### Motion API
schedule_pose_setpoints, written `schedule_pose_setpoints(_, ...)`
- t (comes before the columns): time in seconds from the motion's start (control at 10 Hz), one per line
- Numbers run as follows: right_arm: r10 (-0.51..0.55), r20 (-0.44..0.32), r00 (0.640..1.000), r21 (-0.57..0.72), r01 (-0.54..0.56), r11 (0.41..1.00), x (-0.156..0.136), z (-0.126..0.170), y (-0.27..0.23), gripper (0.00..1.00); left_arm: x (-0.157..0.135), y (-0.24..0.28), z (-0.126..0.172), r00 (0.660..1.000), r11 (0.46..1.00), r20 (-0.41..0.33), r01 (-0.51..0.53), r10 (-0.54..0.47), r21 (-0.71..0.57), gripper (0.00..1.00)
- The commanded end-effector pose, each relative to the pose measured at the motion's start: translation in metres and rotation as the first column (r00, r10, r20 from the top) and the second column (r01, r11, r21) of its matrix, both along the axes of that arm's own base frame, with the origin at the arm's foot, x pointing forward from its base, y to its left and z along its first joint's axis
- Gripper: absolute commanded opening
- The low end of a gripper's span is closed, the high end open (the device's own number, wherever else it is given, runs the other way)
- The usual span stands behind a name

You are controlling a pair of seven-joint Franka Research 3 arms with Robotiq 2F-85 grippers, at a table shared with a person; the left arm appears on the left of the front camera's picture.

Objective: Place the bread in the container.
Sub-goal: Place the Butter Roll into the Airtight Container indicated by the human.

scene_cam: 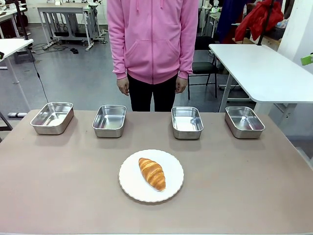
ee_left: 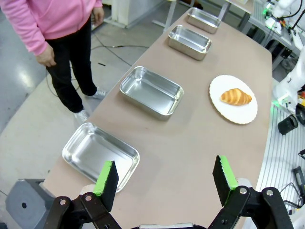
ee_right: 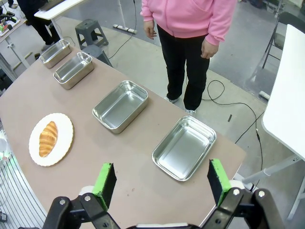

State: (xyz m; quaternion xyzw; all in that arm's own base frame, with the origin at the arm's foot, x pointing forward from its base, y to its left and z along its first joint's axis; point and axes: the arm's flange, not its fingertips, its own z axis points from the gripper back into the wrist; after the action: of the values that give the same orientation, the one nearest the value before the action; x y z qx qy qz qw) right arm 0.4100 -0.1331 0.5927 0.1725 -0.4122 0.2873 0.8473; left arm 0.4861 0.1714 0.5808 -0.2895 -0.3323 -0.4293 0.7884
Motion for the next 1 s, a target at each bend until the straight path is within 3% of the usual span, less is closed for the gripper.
schedule_pose_setpoints(0.0,0.019,0.025,1.000,0.007,-0.019,1.000,0.0007,-0.0020,-0.0009,1.00,-0.0012,0.0006,0.0004,1.000,1.000,0.010,0.010,-0.010,-0.001,1.00)
schedule_pose_setpoints(0.9,0.019,0.025,1.000,0.007,-0.019,1.000,0.0007,-0.0020,-0.0009,1.00,-0.0012,0.0006,0.0004,1.000,1.000,0.010,0.010,-0.010,-0.001,1.00)
